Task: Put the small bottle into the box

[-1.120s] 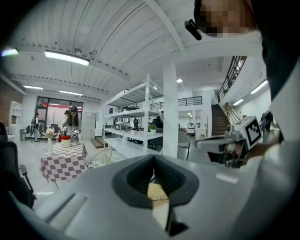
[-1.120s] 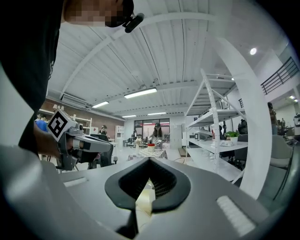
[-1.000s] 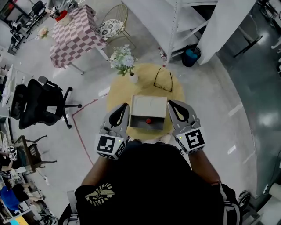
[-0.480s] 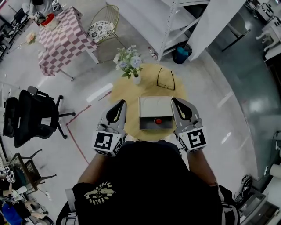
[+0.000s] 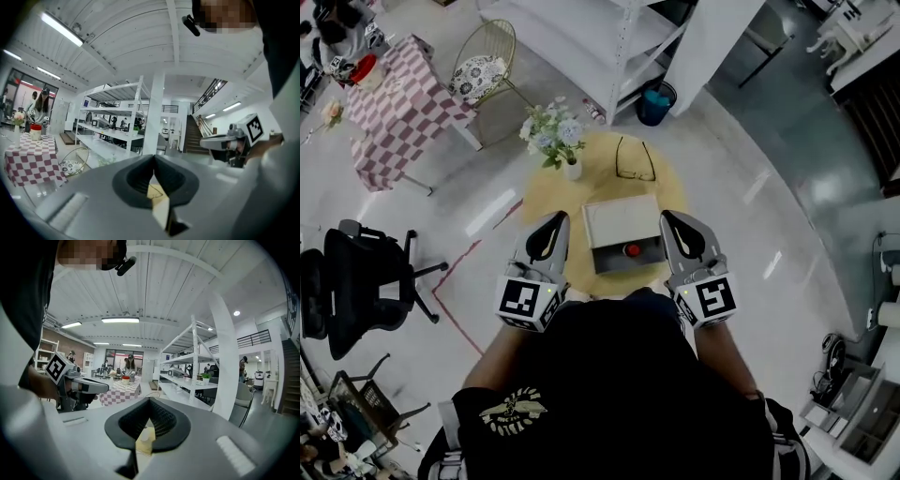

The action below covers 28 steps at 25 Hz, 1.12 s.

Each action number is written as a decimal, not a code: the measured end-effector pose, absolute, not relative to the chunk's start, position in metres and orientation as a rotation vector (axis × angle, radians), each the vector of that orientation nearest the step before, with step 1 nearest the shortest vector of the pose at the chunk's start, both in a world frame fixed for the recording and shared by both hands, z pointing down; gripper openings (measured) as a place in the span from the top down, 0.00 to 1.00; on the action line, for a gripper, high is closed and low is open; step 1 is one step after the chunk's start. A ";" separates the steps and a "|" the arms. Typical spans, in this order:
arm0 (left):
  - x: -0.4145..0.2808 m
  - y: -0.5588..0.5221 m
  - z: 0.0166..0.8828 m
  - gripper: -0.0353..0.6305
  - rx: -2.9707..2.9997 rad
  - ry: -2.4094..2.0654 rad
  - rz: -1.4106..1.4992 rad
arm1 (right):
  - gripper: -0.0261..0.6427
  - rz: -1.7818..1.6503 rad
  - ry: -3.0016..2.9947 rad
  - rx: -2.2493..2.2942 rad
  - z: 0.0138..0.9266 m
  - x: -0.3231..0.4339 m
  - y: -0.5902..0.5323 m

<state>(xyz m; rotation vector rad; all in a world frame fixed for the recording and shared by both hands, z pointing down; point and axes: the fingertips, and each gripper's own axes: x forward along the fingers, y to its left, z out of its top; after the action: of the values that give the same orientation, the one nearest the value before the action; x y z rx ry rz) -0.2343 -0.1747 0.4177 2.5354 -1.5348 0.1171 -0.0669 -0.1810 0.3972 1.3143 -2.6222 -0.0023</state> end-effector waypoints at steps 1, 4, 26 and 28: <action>-0.229 -0.174 0.418 0.95 2.540 -1.520 0.116 | 0.95 0.001 -2.614 1.322 0.397 -0.063 -0.179; -0.214 -0.170 0.419 0.95 2.550 -1.498 0.116 | 0.95 0.026 -2.602 1.339 0.400 -0.049 -0.175; -0.111 -0.196 0.426 0.95 2.276 -1.833 0.166 | 0.95 0.085 -2.777 0.825 0.428 0.032 -0.227; -0.107 -0.191 0.441 0.95 2.213 -1.866 0.190 | 0.95 0.119 -2.746 0.669 0.459 0.028 -0.217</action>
<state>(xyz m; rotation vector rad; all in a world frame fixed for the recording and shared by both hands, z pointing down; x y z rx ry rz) -0.1072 -0.1911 0.4415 2.2126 -1.8656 0.1903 0.0282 -0.2172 0.4587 0.6694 -2.7463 0.1189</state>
